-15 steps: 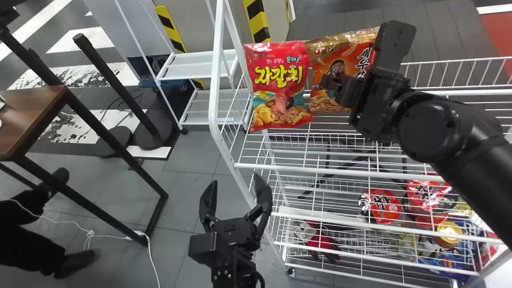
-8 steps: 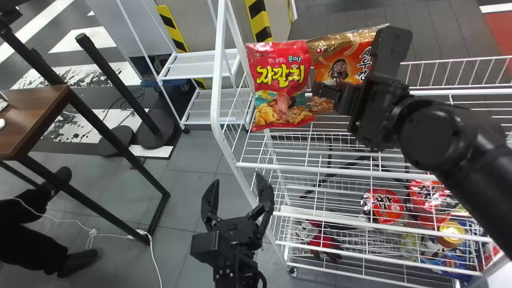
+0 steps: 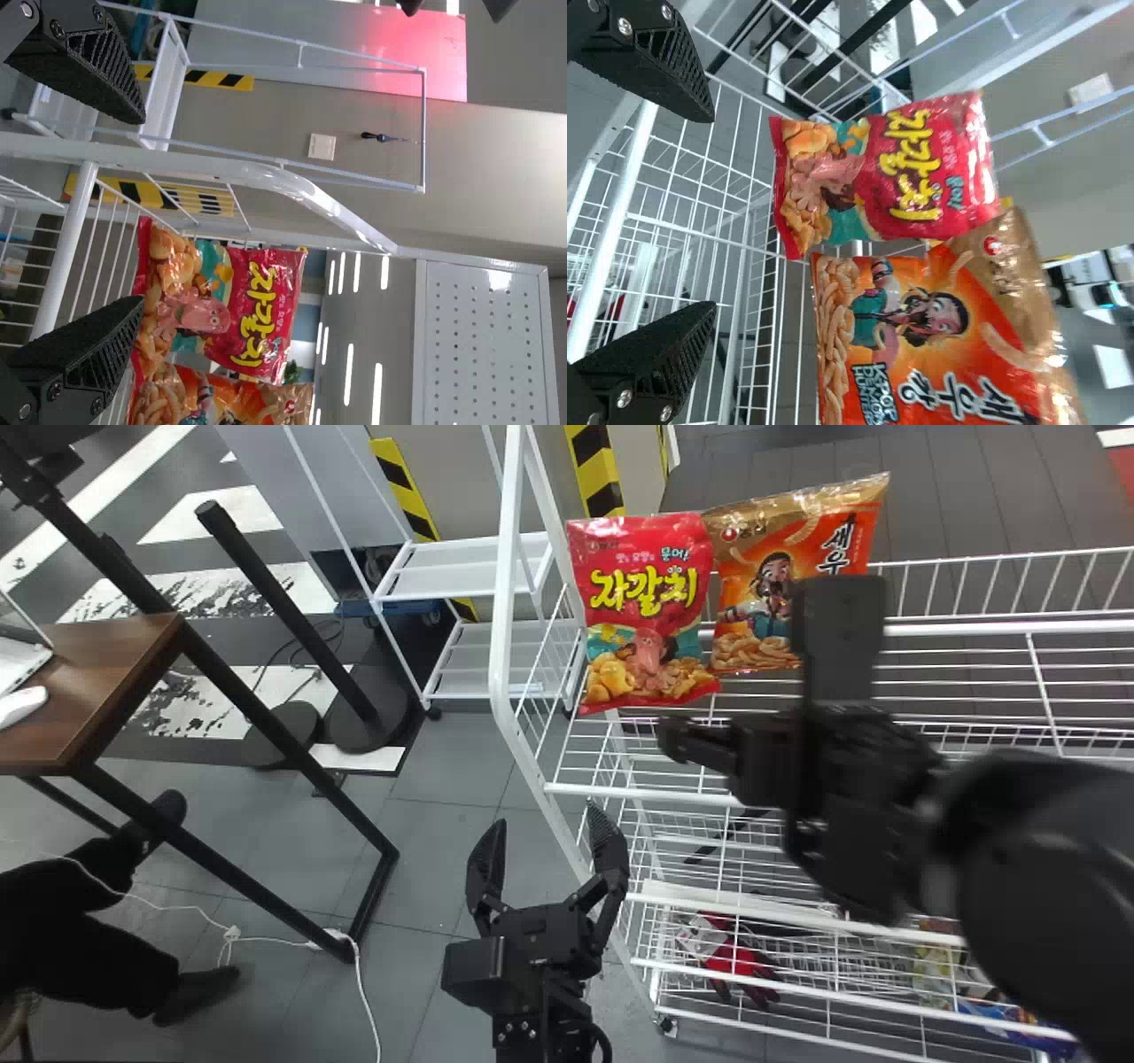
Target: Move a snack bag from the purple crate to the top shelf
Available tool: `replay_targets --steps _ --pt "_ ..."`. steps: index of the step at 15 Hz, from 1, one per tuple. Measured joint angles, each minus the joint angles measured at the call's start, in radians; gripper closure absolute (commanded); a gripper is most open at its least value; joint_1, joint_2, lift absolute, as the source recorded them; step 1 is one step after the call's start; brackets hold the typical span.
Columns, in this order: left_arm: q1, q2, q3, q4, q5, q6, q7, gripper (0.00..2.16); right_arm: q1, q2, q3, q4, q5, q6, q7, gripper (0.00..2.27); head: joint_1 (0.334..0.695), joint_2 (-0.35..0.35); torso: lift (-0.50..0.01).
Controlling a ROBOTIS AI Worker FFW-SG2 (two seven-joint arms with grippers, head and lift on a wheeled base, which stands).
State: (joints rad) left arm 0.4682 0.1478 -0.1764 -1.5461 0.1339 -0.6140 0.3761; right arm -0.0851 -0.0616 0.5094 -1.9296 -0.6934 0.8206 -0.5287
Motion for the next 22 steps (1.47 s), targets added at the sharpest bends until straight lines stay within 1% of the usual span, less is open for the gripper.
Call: replay_targets --steps 1,2,3,5,6,7,8,9,11,13,15,17,19,22 --pt "0.002 0.001 0.000 -0.003 -0.001 0.001 0.000 0.10 0.051 -0.053 -0.050 -0.035 0.016 -0.002 0.053 0.07 0.695 0.350 0.000" --pt "0.004 0.001 0.000 -0.006 -0.001 0.002 0.000 0.10 0.106 -0.099 -0.118 -0.052 0.022 -0.006 0.114 0.10 0.695 0.308 0.000" --pt "0.007 0.001 0.000 -0.008 -0.001 0.003 0.000 0.10 0.154 -0.131 -0.182 -0.058 0.029 -0.017 0.168 0.11 0.695 0.269 0.000" --pt "0.012 0.002 -0.002 -0.014 -0.004 0.004 0.000 0.10 0.283 -0.198 -0.325 -0.061 0.078 -0.133 0.323 0.11 0.695 0.192 0.000" --pt "0.013 0.002 -0.004 -0.015 -0.006 0.005 0.000 0.10 0.344 -0.218 -0.378 -0.059 0.116 -0.237 0.398 0.11 0.695 0.149 0.000" --pt "0.013 0.002 -0.008 -0.016 -0.010 0.008 0.000 0.10 0.414 -0.229 -0.428 -0.047 0.168 -0.394 0.470 0.11 0.695 0.074 0.000" --pt "0.014 0.002 -0.012 -0.019 -0.015 0.013 0.000 0.10 0.478 -0.233 -0.462 -0.021 0.222 -0.580 0.516 0.11 0.695 0.074 0.000" --pt "0.015 0.002 -0.016 -0.023 -0.019 0.017 0.001 0.10 0.522 -0.233 -0.478 0.013 0.267 -0.750 0.544 0.11 0.695 0.017 0.000" --pt "0.020 0.000 -0.026 -0.033 -0.028 0.024 0.004 0.10 0.592 -0.221 -0.483 0.114 0.349 -1.123 0.565 0.11 0.695 -0.036 0.000" --pt "0.028 0.000 -0.033 -0.049 -0.042 0.042 0.004 0.10 0.626 -0.207 -0.470 0.161 0.376 -1.243 0.558 0.11 0.695 -0.049 0.000" --pt "0.043 0.002 -0.034 -0.070 -0.058 0.076 0.000 0.10 0.645 -0.205 -0.435 0.152 0.405 -1.214 0.520 0.11 0.695 -0.042 0.000" --pt "0.068 0.002 -0.037 -0.104 -0.112 0.133 0.010 0.10 0.652 -0.207 -0.399 0.107 0.447 -1.099 0.469 0.11 0.695 -0.021 0.000" --pt "0.089 0.001 -0.044 -0.127 -0.155 0.152 0.018 0.10 0.661 -0.208 -0.380 0.062 0.469 -1.039 0.457 0.11 0.695 -0.014 0.000" --pt "0.105 0.001 -0.045 -0.138 -0.164 0.156 0.035 0.10 0.668 -0.206 -0.352 0.036 0.508 -1.028 0.454 0.11 0.695 0.017 0.000"
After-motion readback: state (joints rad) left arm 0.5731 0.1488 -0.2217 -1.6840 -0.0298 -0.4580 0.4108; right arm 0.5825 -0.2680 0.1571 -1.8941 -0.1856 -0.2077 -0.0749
